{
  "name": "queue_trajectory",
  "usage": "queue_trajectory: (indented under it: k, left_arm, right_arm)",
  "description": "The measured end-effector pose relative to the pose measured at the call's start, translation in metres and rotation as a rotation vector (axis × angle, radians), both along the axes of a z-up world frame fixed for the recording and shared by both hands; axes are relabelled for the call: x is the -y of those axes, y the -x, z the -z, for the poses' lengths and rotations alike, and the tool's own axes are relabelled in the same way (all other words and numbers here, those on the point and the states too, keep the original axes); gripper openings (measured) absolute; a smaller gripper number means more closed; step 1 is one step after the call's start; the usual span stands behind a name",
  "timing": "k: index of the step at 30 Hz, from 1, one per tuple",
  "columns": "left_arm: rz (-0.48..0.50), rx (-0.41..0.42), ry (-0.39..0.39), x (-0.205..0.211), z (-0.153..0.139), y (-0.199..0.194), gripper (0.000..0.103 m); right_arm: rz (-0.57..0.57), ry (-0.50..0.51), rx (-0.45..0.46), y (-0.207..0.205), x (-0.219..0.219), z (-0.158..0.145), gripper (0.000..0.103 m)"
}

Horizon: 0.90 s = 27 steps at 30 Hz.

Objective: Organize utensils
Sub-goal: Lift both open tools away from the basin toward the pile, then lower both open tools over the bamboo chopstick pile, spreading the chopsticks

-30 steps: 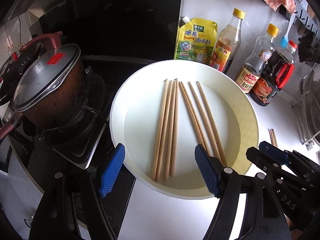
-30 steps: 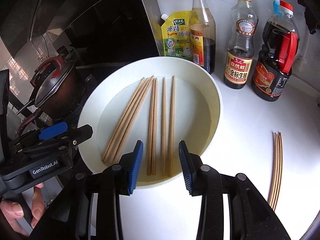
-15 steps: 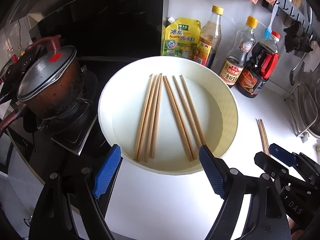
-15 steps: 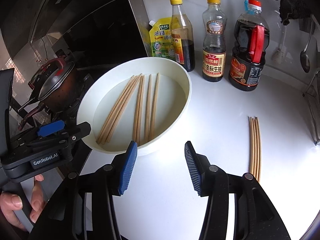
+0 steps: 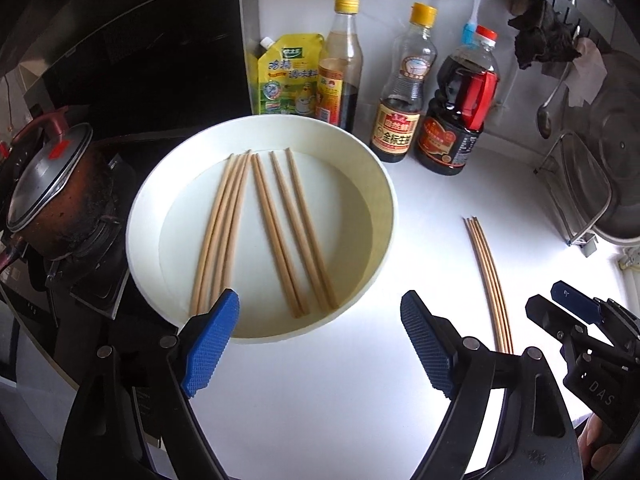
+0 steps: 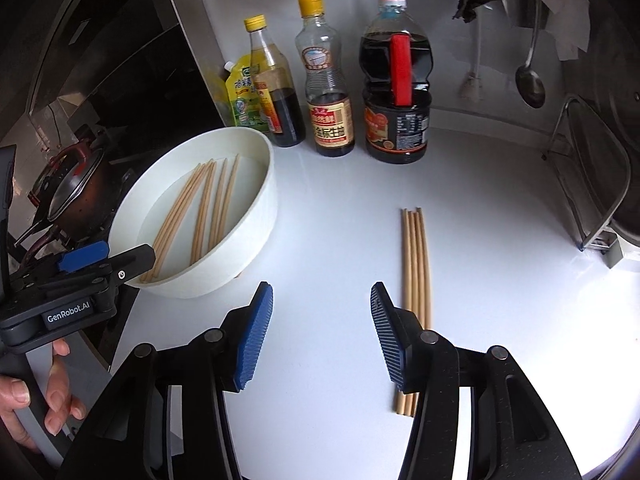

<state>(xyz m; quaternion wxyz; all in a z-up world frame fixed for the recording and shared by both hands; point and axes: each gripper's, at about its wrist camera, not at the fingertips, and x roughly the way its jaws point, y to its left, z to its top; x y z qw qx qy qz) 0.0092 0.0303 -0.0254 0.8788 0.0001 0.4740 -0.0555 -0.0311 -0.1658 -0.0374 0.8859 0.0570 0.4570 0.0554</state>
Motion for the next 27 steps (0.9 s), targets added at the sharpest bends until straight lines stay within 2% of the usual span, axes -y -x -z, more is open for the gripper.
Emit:
queue_trajectory:
  k: [12,20,27]
  left_arm:
    - [0.134,-0.024,0.009,0.073,0.020,-0.003,0.081]
    - [0.185,-0.079,0.022,0.116,0.046,-0.007,0.081]
    - [0.177,-0.119,0.000,0.130,0.072,-0.014,0.081]
  right_arm:
    - [0.130,0.030,-0.034,0.011,0.073,0.024,0.049]
    - [0.140,0.037,-0.077,0.008,0.095,0.057,0.049]
    - [0.128,0.026,-0.104,-0.004,0.103,0.087,0.049]
